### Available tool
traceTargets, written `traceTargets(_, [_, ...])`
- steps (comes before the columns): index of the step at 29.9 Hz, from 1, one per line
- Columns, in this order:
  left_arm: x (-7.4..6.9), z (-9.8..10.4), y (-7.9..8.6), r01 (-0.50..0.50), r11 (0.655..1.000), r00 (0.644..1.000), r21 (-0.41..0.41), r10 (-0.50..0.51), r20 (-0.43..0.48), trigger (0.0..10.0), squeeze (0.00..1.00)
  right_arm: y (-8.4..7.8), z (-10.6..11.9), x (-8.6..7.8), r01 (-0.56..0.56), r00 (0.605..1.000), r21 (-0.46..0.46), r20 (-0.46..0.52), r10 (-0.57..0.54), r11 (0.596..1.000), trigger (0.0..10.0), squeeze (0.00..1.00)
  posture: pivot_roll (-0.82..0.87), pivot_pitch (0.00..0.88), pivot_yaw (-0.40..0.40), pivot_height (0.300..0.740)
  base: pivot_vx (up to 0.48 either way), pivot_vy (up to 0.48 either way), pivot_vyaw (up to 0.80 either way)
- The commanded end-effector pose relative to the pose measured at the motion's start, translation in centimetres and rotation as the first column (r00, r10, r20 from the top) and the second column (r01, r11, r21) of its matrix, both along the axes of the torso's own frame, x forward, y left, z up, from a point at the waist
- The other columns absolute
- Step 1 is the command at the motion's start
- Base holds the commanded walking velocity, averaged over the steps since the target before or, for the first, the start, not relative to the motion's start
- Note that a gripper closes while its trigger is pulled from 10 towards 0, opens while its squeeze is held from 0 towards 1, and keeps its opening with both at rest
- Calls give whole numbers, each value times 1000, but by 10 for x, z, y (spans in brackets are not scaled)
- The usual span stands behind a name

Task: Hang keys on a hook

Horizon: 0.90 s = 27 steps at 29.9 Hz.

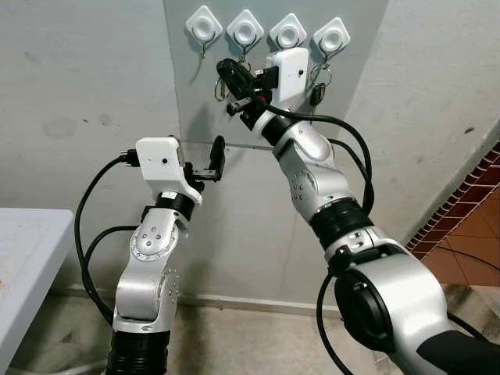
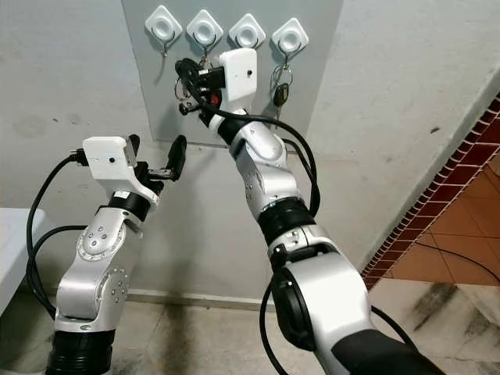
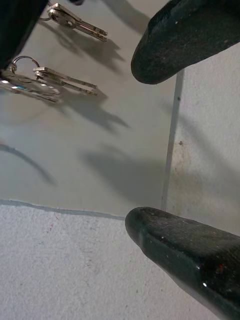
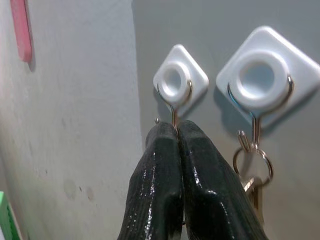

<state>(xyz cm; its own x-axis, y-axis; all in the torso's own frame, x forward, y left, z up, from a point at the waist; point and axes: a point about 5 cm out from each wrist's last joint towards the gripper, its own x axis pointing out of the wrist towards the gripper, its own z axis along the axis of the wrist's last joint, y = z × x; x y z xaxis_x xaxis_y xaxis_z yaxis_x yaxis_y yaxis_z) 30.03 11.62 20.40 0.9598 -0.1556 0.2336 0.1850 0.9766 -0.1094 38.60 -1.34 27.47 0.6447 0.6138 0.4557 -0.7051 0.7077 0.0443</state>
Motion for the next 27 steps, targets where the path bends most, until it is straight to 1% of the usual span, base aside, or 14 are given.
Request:
traceTargets(1, [-1,4,-4,23,1000,1000,-1,-23,9,10000,0,3,12,0,-16,999,10,38,15,1000,10000,0,41,34,-61,740,0,0,0])
traceTargets(15, [0,10,-6,36,999,999,1,-36,23,10000,0,16,29,-2,-81,994,19,68,80,997,10000,0,46,42,-61,740,0,0,0])
traceTargets(27, [-3,9,-4,29,1000,999,-4,-29,15,10000,0,22,33,-2,-80,995,16,57,79,997,10000,0,62,47,-66,740,0,0,0])
